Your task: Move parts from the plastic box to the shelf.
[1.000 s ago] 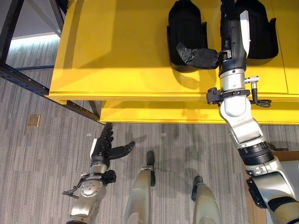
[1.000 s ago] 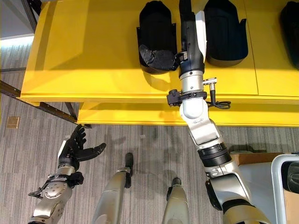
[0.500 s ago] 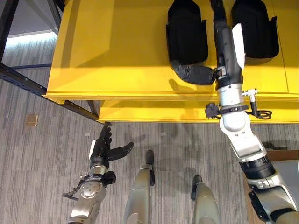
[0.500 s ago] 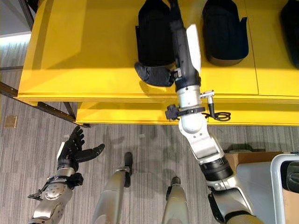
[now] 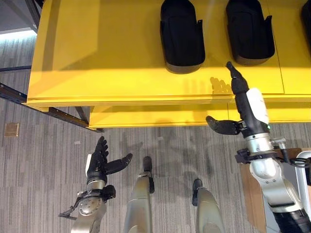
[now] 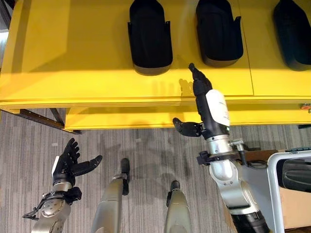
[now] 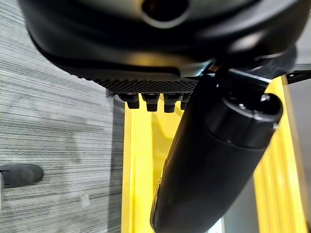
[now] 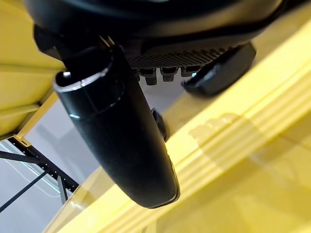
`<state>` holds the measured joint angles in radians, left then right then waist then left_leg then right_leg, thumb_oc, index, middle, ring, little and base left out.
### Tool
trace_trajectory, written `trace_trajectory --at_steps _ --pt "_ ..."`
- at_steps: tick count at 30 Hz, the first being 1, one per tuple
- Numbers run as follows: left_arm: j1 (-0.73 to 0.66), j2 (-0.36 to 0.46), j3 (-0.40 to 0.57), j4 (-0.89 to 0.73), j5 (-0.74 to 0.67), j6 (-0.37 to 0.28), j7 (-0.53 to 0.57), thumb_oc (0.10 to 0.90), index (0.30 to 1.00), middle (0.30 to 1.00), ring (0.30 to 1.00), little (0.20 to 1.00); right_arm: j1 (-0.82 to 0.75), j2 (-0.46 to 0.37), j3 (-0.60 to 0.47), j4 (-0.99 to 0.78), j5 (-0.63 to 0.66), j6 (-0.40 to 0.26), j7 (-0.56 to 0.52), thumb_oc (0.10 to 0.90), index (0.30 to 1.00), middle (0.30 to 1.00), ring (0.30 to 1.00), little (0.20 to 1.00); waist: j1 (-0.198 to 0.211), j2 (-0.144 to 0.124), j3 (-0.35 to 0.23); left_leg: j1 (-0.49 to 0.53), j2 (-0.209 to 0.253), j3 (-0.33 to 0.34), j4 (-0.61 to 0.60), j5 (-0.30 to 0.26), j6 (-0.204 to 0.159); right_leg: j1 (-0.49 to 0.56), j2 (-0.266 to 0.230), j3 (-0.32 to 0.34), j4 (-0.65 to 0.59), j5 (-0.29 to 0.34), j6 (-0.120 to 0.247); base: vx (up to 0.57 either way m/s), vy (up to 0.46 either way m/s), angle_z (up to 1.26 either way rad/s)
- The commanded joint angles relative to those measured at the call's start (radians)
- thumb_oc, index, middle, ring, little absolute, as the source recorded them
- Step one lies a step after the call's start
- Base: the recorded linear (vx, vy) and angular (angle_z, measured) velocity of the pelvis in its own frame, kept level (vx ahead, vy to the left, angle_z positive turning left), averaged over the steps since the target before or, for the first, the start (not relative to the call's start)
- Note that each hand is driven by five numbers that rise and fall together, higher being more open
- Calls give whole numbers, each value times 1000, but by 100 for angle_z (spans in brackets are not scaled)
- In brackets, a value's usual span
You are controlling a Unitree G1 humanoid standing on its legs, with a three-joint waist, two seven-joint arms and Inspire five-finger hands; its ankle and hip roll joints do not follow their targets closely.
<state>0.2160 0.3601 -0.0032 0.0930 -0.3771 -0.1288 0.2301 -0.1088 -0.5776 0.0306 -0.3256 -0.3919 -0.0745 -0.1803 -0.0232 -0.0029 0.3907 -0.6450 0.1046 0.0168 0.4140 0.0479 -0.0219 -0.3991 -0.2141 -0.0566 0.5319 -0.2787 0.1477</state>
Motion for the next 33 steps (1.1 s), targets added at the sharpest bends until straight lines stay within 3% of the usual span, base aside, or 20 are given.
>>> trace_trajectory --at_steps 1,7,11,15,24,33 --pt "14 25 40 -90 44 -55 4 900 1000 1000 1000 1000 -112 -44 -47 -95 -26 -84 -13 900 1000 1000 1000 1000 2 3 -85 -3 107 -26 66 -85 -58 42 10 8 -81 47 -54 0 0 0" --pt "15 41 53 -93 41 -49 -19 900 1000 1000 1000 1000 -195 -128 -4 -68 -88 -68 35 900 1000 1000 1000 1000 13 -2 -85 -3 106 -26 64 -83 -60 42 10 9 -84 52 -55 0 0 0" --pt "3 57 56 -83 34 -47 -35 900 1000 1000 1000 1000 -360 -224 81 -31 -111 -63 79 900 1000 1000 1000 1000 27 -10 -86 0 103 -28 63 -83 -60 42 12 9 -85 54 -58 0 0 0" --pt "-3 63 51 -81 31 -44 -39 900 1000 1000 1000 1000 -470 -247 163 9 -113 -56 111 900 1000 1000 1000 1000 37 -11 -84 3 101 -27 63 -82 -59 46 10 10 -87 53 -60 0 0 0" --pt "-30 67 46 -78 24 -45 -44 900 1000 1000 1000 1000 -640 -211 299 128 -114 -28 153 900 1000 1000 1000 1000 50 -12 -79 4 100 -30 53 -72 -58 51 11 5 -95 60 -63 -1 1 2" --pt "-34 60 52 -81 34 -40 -43 900 1000 1000 1000 1000 -593 -174 272 131 -141 -15 161 900 1000 1000 1000 1000 47 -14 -75 5 98 -30 59 -81 -58 56 10 5 -96 54 -63 0 0 0"
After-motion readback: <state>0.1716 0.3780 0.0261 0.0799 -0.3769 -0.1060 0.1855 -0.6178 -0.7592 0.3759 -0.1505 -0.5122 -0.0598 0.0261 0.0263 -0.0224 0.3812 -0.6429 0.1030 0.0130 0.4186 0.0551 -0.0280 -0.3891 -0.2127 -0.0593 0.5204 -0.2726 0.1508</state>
